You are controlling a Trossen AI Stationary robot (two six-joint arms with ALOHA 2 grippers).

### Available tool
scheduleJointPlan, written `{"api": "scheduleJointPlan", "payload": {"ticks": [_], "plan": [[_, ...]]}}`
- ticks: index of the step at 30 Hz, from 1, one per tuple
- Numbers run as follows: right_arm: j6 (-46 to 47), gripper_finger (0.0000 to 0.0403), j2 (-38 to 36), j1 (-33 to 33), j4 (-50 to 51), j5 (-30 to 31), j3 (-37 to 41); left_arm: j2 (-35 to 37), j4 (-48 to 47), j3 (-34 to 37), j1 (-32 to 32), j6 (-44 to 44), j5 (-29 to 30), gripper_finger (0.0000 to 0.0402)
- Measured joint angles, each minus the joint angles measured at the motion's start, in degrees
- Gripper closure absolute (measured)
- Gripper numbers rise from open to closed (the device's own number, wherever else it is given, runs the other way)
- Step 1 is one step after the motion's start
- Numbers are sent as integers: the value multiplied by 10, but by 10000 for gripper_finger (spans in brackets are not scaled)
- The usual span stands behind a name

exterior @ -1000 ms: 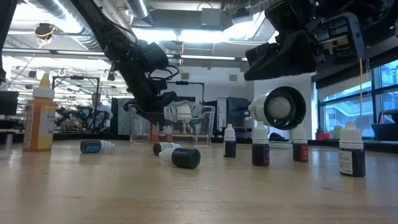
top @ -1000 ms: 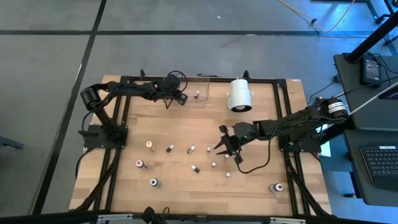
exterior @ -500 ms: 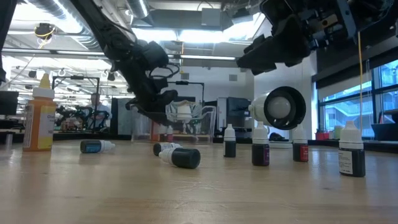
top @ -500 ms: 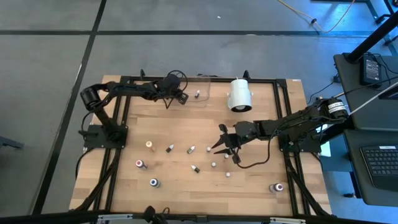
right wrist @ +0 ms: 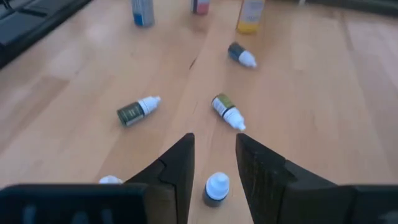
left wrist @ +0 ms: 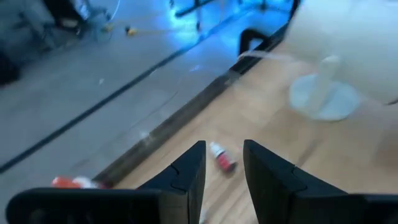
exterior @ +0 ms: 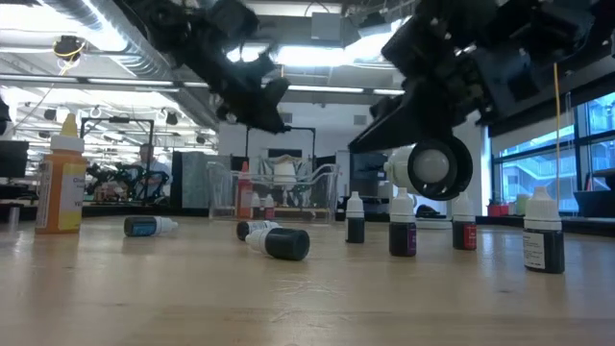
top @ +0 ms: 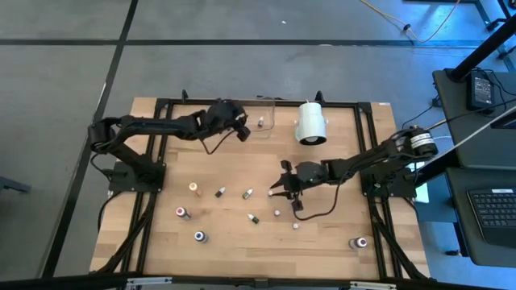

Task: Pick & Place food coloring
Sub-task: Put the blue food coloring bottle into the transparent bin

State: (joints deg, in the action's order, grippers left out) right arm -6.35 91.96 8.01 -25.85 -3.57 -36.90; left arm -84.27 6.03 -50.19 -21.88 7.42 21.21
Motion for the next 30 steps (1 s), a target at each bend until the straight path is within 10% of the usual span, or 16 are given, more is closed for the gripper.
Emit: {"api": "scheduleJointPlan", "payload": {"ticks": [30], "plan": [[-29,283,105,0,209,25,-124,22,-2,0,53,-27,2,303]]}}
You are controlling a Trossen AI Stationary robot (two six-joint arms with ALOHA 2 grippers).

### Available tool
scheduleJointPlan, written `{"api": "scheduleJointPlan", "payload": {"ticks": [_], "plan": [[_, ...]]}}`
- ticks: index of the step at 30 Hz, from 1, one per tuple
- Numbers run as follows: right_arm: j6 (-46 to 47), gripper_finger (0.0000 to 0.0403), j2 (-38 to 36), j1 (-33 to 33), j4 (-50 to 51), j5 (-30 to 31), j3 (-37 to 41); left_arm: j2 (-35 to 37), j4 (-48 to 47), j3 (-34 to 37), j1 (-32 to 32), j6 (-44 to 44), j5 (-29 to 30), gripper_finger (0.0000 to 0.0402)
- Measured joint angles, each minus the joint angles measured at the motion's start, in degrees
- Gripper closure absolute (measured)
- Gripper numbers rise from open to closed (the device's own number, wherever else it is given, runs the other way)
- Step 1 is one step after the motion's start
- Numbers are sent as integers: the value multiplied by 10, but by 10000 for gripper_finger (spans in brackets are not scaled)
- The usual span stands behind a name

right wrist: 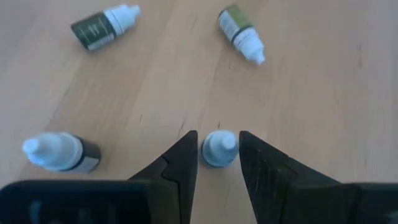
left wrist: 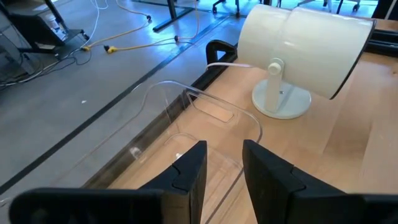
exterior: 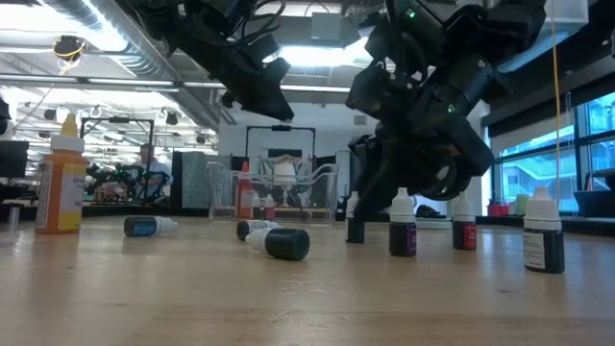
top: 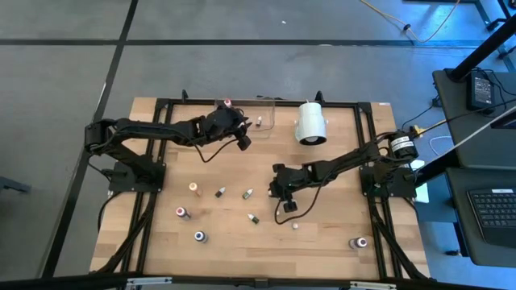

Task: Pick & Place food coloring
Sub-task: Put the blue food coloring bottle into the transparent bin

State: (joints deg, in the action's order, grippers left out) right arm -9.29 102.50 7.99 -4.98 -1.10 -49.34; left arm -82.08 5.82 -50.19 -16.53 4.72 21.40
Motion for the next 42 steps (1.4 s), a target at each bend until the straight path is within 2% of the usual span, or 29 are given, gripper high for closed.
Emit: {"api": "scheduleJointPlan", "payload": {"ticks": [6,12,19,23,29,35,42], "plan": [[0,292,1,0,1,0,0,0,0,0,0,0,0,300],[-1,340,-1,0,0,0,0,0,0,0,0,0,0,303],[-16,336,-27,-9,23,0,1,0,0,0,0,0,0,300],[-13,327,-77,-44,24,0,1,0,0,0,0,0,0,302],[1,338,-133,-121,37,1,-32,8,-12,0,2,0,-2,302],[-1,330,-123,-192,65,2,-124,68,-65,0,27,0,-4,301],[-2,332,-63,-274,70,1,-214,110,-62,18,76,-13,-4,301]]}}
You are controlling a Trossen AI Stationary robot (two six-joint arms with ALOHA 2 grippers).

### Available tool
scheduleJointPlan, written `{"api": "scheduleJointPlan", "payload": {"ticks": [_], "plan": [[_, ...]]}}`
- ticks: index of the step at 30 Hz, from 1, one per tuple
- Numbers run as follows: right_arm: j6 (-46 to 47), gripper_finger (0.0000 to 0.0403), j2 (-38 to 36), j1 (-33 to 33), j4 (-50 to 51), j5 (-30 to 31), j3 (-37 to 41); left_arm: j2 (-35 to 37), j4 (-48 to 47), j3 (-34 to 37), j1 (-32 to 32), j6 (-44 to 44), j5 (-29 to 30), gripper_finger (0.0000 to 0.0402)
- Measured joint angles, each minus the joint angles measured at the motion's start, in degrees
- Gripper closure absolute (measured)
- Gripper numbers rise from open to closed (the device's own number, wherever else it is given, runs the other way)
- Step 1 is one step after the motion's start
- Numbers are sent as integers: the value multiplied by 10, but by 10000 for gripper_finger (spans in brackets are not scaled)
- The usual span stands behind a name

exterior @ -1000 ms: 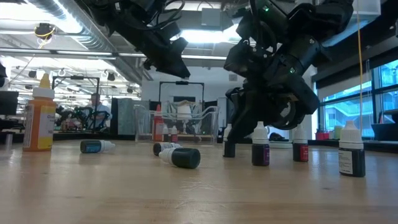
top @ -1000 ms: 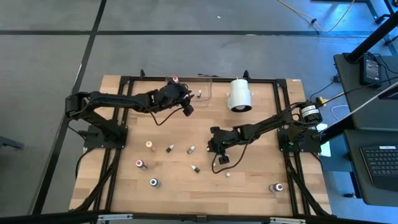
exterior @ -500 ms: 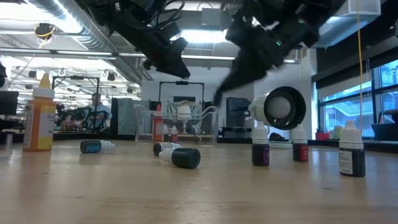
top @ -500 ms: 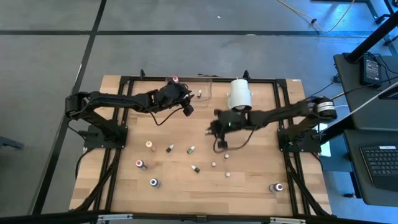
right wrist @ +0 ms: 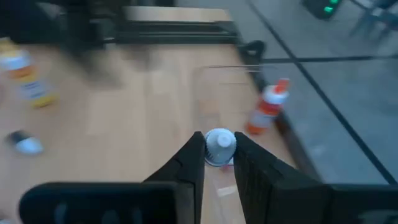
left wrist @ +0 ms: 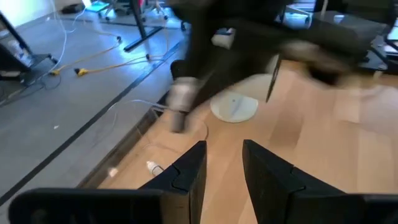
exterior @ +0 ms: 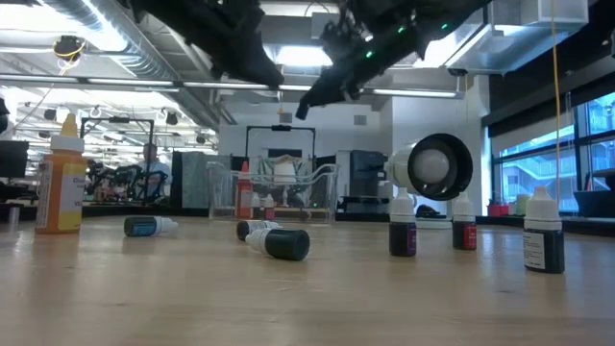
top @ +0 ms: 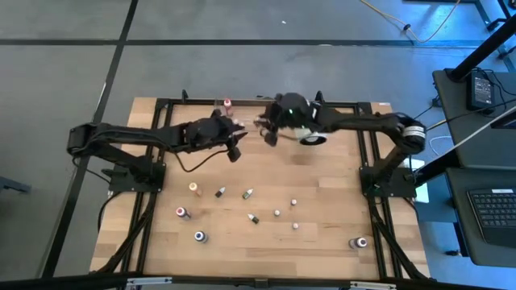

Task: Pick & Place food coloring
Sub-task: Put the blue food coloring bottle into the transparent bin

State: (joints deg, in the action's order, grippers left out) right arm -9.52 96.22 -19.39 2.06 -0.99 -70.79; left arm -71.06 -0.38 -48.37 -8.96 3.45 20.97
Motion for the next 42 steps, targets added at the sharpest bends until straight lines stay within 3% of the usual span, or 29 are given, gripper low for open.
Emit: {"api": "scheduleJointPlan", "payload": {"ticks": [8,16,42], "plan": [[48,327,124,-80,8,-34,-52,10,1,2,16,-16,11,303],[65,326,203,-98,39,-51,-99,10,1,2,15,-23,17,300],[92,303,209,-98,56,-51,-102,10,-3,2,15,-23,21,300]]}}
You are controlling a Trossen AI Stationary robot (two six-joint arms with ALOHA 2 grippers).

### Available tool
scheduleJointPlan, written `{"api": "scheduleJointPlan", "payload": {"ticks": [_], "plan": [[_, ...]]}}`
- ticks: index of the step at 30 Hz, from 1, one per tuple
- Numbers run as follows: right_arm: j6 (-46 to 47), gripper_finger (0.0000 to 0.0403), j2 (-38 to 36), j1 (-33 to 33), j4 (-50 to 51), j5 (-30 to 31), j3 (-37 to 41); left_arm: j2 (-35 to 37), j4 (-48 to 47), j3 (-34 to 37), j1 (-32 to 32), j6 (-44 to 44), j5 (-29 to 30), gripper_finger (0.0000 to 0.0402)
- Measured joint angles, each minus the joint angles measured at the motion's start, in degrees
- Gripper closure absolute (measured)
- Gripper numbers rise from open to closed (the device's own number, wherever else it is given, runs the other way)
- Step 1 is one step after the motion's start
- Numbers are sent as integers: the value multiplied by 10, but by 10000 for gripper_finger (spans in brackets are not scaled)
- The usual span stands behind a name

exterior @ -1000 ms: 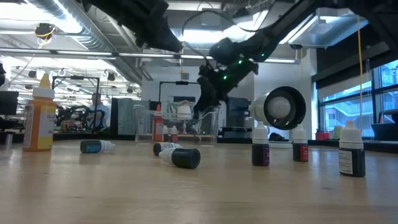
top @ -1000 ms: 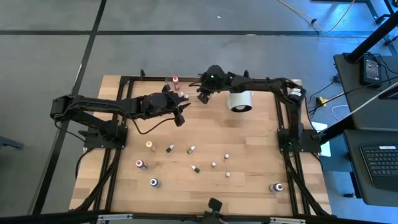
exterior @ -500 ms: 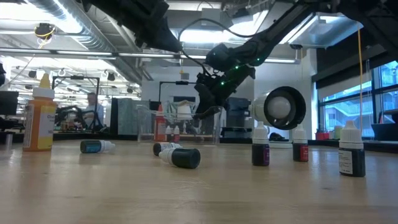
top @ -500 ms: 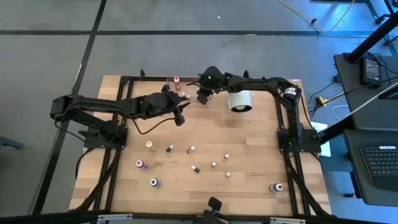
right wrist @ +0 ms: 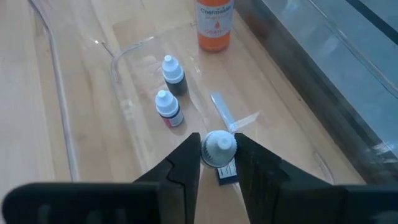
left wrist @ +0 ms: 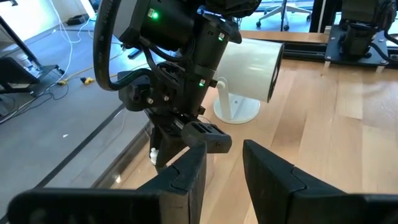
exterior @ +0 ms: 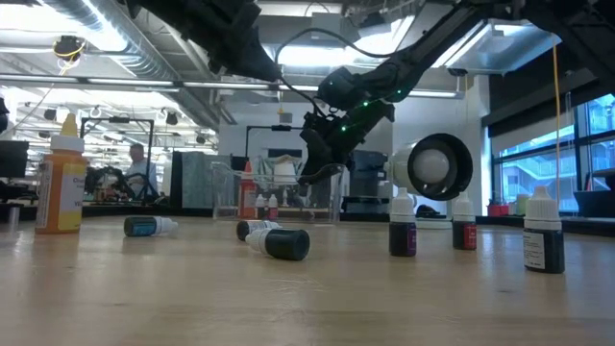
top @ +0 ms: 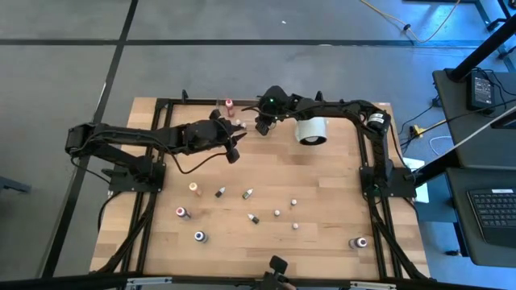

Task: Pick & Place food coloring
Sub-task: Put the blue food coloring bottle into the transparent bin

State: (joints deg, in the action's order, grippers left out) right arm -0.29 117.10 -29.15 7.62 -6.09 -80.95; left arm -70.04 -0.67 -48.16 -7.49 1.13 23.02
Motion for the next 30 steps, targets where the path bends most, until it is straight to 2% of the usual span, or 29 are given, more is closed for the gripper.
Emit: {"api": "scheduleJointPlan", "payload": {"ticks": [12,17,30], "plan": [[-5,302,0,0,0,0,0,0,0,0,0,0,0,300],[-64,302,0,1,3,0,0,0,0,0,0,-9,0,302],[-64,302,0,2,12,0,0,0,0,0,0,-10,0,301]]}}
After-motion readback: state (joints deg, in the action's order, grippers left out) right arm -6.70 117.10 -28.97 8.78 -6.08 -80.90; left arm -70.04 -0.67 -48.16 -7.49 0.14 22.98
